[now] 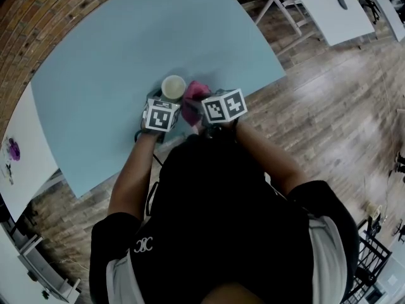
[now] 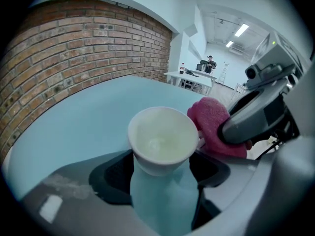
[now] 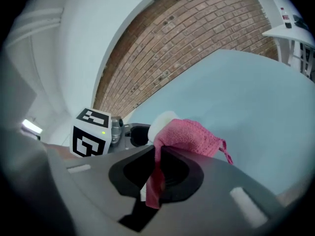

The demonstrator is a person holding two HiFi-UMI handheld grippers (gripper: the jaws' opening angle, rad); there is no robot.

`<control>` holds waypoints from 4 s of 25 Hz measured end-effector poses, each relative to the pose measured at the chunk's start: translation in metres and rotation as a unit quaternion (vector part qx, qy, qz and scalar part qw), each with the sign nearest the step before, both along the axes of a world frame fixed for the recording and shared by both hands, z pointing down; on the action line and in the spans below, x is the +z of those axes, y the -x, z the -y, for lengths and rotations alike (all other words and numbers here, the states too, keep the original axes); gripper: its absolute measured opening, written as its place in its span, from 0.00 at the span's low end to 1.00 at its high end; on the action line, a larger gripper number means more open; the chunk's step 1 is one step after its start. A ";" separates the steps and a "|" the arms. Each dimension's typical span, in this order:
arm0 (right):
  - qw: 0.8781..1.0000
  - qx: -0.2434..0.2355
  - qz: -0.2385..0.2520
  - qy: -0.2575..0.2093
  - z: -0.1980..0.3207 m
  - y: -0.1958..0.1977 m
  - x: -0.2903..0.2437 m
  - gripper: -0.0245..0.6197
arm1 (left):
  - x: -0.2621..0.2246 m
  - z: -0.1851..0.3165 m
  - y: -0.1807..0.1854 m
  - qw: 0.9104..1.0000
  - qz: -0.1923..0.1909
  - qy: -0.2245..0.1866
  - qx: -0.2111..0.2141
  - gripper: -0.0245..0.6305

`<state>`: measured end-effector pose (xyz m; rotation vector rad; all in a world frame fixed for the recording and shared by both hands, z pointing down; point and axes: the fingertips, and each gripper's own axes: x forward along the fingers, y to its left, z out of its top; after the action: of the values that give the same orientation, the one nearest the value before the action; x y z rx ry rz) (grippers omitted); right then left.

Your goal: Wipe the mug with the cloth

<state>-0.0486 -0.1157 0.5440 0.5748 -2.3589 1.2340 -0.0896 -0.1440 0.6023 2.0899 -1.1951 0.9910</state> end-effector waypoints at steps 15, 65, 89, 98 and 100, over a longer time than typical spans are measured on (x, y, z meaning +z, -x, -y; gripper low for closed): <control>0.996 0.042 0.021 -0.078 0.007 -0.052 -0.031 0.10 | -0.005 -0.024 0.017 0.998 -0.029 -0.033 -0.040 0.68; 0.900 0.315 -0.156 -0.258 -0.129 0.068 -0.034 0.10 | -0.075 -0.140 0.208 0.984 -0.113 -0.127 0.055 0.04; 0.902 0.310 -0.147 -0.260 -0.175 0.063 -0.054 0.09 | -0.078 -0.184 0.180 0.984 -0.099 -0.114 0.096 0.04; 0.906 0.295 -0.152 -0.264 -0.176 0.062 -0.055 0.09 | -0.075 -0.187 0.181 0.986 -0.097 -0.108 0.086 0.04; 0.906 0.293 -0.153 -0.263 -0.177 0.061 -0.055 0.09 | -0.076 -0.187 0.181 0.986 -0.096 -0.107 0.085 0.04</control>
<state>-0.1100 0.0613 0.4889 1.6187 -2.2974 0.6026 -0.2705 0.0431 0.5264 2.4292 -1.0792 0.7368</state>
